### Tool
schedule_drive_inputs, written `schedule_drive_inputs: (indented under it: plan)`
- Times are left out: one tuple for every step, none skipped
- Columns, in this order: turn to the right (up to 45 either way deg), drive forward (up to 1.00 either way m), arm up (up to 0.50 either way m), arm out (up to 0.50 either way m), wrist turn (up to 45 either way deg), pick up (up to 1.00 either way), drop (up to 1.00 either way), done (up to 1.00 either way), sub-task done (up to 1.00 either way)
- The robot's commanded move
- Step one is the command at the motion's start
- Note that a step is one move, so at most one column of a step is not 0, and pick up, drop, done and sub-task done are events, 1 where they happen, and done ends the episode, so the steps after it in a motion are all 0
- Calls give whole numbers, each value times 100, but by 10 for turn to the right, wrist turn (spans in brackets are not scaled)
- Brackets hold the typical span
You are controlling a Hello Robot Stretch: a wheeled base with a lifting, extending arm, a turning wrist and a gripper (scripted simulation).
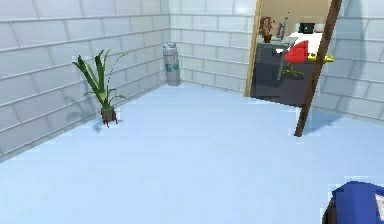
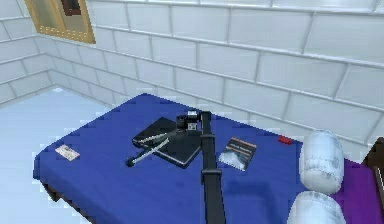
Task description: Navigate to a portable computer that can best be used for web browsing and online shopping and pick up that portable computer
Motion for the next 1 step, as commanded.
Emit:
schedule_drive_inputs:
  plan:
    - [0,0,0,0,450,0,0,0,0]
